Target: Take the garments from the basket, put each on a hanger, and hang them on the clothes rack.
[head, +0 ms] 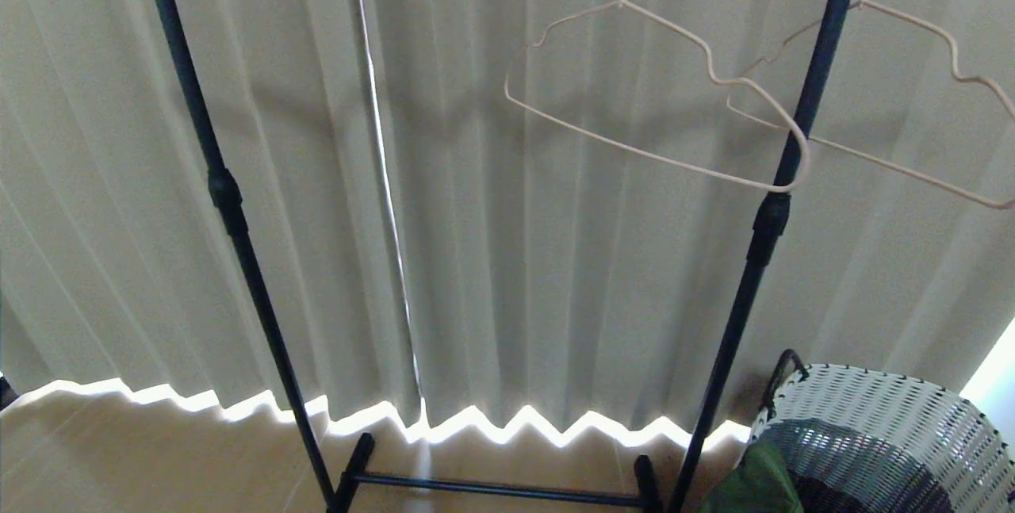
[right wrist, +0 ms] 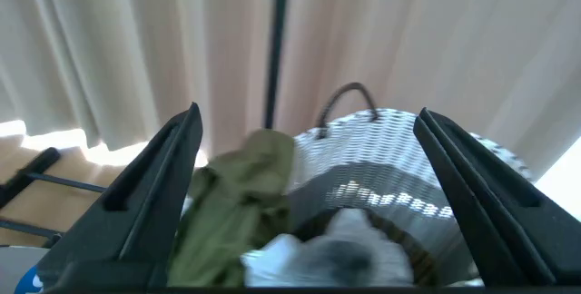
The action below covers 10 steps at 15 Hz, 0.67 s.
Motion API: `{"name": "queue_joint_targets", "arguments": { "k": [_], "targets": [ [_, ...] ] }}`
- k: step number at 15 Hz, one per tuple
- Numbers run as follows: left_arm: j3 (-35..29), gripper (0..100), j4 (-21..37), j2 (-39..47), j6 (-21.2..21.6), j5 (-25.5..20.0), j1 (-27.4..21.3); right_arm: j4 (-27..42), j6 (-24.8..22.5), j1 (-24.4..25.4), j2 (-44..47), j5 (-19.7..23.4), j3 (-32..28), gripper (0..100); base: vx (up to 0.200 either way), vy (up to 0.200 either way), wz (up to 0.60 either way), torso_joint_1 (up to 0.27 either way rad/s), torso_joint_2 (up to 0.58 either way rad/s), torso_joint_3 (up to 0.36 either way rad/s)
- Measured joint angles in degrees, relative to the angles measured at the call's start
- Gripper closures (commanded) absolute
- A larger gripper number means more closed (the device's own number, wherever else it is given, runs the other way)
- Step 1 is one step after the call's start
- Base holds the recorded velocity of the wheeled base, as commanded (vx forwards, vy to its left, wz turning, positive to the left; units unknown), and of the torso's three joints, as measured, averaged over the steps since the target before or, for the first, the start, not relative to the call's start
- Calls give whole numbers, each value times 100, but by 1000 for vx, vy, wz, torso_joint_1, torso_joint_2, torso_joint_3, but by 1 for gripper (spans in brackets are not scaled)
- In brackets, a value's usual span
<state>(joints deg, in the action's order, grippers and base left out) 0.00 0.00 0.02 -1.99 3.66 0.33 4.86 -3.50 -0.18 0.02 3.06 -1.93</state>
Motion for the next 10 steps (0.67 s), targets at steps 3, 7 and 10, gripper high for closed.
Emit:
{"name": "queue_joint_targets", "arguments": {
  "k": [3,7,10],
  "targets": [
    [0,0,0,0,0,-2,2,6,0,5,0,-2,0,0,0,0,0,0,0,0],
    [0,0,0,0,0,0,0,2,0,5,0,-2,0,0,0,0,0,0,0,0],
    [0,0,0,0,-1,0,2,4,2,0,0,0,0,0,-133,0,0,0,0,3]
  ]
}}
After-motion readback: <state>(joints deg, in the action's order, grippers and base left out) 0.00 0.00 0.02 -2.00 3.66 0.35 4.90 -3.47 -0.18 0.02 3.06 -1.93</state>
